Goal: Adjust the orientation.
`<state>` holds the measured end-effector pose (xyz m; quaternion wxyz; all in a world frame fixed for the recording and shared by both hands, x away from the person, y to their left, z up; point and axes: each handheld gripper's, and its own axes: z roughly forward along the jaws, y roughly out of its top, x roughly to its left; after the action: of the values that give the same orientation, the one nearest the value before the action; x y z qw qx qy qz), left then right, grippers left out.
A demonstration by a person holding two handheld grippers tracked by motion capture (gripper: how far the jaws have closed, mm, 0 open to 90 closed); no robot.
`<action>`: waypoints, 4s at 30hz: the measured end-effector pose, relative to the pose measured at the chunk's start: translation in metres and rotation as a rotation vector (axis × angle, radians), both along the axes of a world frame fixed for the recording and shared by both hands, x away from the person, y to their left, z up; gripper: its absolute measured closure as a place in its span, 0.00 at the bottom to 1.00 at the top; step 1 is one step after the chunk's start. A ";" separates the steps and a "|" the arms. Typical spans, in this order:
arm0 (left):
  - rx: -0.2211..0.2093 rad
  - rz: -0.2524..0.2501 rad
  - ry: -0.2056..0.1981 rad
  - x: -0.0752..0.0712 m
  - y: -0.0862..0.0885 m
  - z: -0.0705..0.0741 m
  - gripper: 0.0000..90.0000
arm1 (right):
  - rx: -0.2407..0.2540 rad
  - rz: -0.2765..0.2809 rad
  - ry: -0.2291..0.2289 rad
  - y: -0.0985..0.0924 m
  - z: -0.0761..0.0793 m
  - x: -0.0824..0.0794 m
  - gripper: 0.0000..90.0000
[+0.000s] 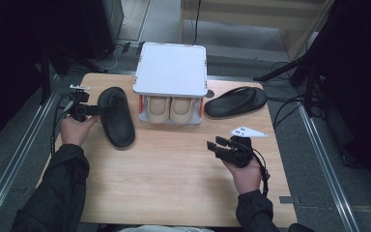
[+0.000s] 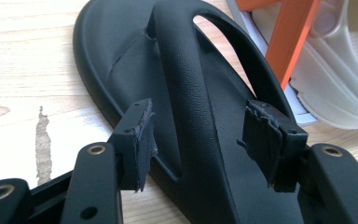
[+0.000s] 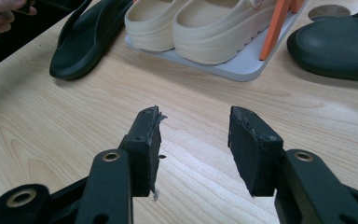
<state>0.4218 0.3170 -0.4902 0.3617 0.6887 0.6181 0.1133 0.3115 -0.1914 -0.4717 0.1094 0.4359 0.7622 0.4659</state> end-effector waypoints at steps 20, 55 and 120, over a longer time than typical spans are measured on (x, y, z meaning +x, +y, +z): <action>0.076 -0.011 0.014 0.015 -0.014 -0.023 0.66 | -0.002 -0.002 0.001 0.000 0.000 0.000 0.61; -0.061 -0.024 -0.017 -0.051 -0.016 0.032 0.78 | 0.001 0.015 0.001 0.000 0.004 0.009 0.61; -0.078 -0.323 0.042 -0.125 -0.157 0.000 0.53 | -0.034 -0.009 -0.032 -0.006 0.010 0.019 0.64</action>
<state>0.2967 0.1602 -0.4904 0.3888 0.7668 0.5106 0.0154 0.3309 -0.1978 -0.4616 0.1311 0.4297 0.7663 0.4593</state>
